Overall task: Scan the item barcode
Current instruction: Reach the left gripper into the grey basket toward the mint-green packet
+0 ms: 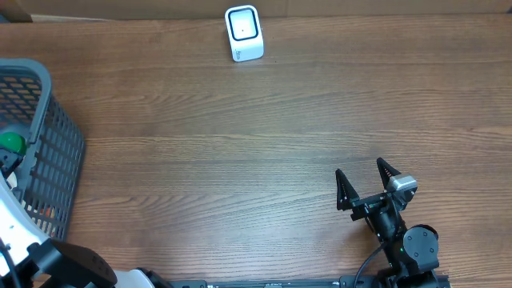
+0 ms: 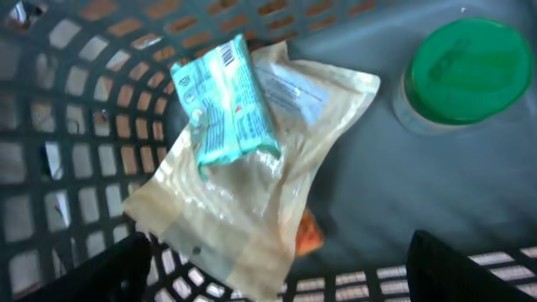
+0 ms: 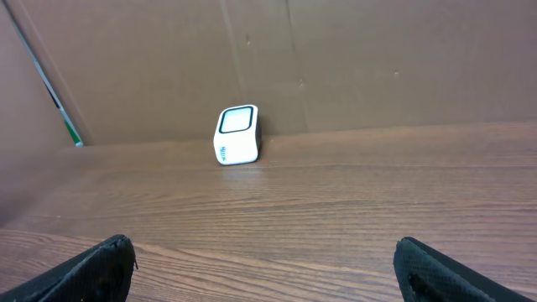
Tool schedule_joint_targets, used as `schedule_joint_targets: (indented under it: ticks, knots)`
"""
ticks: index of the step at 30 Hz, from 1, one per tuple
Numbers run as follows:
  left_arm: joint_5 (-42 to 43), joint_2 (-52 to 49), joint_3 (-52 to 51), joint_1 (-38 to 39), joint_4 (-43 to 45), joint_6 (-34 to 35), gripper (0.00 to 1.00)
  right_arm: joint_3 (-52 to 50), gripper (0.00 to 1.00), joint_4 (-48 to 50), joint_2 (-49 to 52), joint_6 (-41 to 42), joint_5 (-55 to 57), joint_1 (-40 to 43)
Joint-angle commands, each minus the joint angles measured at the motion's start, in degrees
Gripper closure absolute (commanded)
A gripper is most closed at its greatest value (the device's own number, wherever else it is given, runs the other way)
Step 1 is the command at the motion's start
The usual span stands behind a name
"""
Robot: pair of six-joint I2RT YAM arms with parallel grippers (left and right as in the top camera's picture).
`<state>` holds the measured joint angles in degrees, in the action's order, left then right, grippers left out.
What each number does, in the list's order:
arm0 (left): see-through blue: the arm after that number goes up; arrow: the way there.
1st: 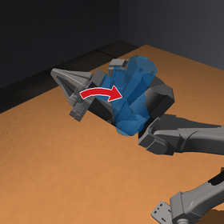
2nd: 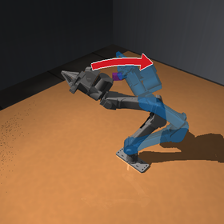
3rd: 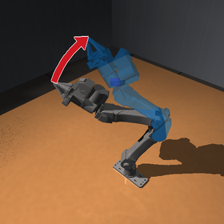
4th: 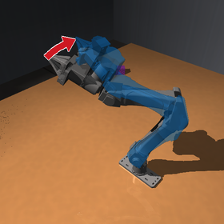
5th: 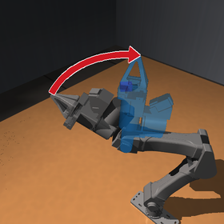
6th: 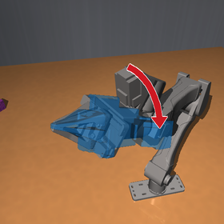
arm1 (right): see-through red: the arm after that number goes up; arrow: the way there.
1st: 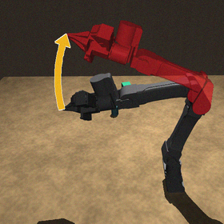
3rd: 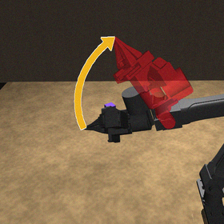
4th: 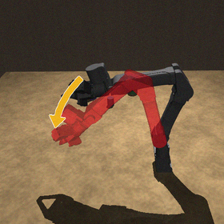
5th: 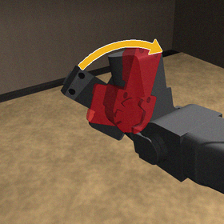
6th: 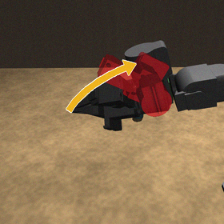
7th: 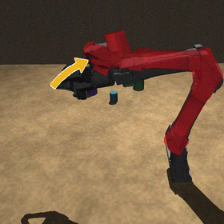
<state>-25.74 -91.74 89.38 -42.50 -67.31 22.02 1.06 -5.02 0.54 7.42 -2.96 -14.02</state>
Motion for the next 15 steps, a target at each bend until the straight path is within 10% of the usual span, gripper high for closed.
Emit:
schedule_joint_targets:
  ticks: [1,15]
  knots:
    - [-0.33,0.46,-5.05,-2.47,6.78,-9.84,0.20,-0.59,0.00,0.37,-0.37,-0.22,0.35,-0.44]
    - [5.90,-3.19,-18.25,-15.56,29.97,-18.91,0.34,-0.59,0.00,0.37,-0.37,-0.22,0.35,-0.44]
